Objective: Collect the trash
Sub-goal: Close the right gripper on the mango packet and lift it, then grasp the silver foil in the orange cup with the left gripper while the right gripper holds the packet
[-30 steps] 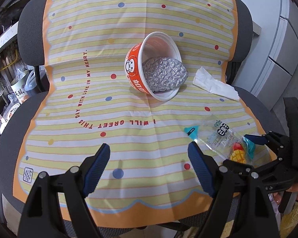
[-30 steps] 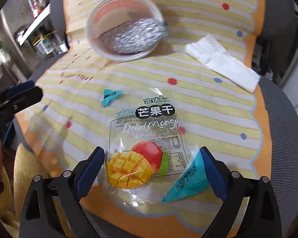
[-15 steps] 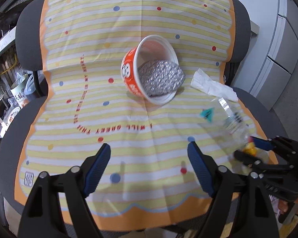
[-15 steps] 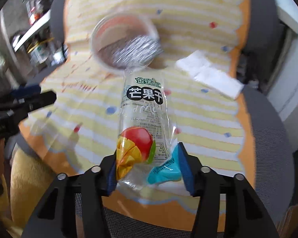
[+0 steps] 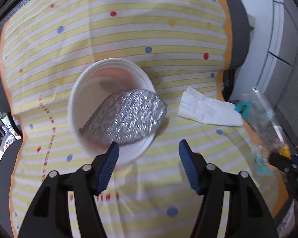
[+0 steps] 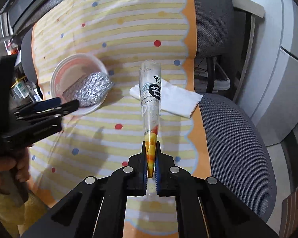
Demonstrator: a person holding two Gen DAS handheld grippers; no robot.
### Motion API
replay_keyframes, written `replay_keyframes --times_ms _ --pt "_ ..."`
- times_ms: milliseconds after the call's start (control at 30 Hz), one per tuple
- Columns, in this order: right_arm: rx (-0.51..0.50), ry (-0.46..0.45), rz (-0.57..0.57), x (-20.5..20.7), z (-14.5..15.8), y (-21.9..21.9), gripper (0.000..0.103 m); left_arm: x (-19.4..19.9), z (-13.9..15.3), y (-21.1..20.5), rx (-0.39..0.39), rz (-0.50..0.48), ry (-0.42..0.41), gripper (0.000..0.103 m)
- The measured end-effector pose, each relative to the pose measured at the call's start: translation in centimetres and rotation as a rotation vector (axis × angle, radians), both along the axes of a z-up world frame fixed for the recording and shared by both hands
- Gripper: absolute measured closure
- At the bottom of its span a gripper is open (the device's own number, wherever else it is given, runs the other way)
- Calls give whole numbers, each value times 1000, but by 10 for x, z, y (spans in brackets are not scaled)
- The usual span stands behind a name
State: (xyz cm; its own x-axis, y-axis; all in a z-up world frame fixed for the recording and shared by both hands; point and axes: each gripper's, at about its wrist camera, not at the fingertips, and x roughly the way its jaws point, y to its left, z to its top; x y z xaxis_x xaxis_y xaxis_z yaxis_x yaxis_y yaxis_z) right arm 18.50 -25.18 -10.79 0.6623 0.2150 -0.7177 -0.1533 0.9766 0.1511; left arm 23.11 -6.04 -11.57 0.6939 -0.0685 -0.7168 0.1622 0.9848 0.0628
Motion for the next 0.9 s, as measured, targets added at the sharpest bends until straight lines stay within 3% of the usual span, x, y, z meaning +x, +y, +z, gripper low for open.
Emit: replay_keyframes --times_ms 133,267,367,400,500,633,733,833,900 --pt "29 -2 -4 5 -2 -2 96 27 -10 -8 34 14 4 27" --pt "44 2 -5 8 -4 -7 96 51 -20 -16 61 19 20 27" --pt "53 9 -7 9 -7 -9 96 64 -25 -13 38 23 41 29" --pt "55 10 -7 8 -8 -9 96 65 -25 -12 28 27 43 31" --pt "64 15 -7 6 -10 -11 96 67 -27 -9 14 25 53 52" --pt "67 20 -3 1 -10 -9 96 64 -24 -4 -26 16 64 93" --pt "64 21 0 -5 -8 -7 96 56 -17 -4 -19 2 47 103" --pt "72 14 -4 -15 -3 -9 96 40 -6 -5 -60 -55 33 103" --pt "72 10 -5 -21 1 -10 96 33 -2 -11 -47 -100 49 99"
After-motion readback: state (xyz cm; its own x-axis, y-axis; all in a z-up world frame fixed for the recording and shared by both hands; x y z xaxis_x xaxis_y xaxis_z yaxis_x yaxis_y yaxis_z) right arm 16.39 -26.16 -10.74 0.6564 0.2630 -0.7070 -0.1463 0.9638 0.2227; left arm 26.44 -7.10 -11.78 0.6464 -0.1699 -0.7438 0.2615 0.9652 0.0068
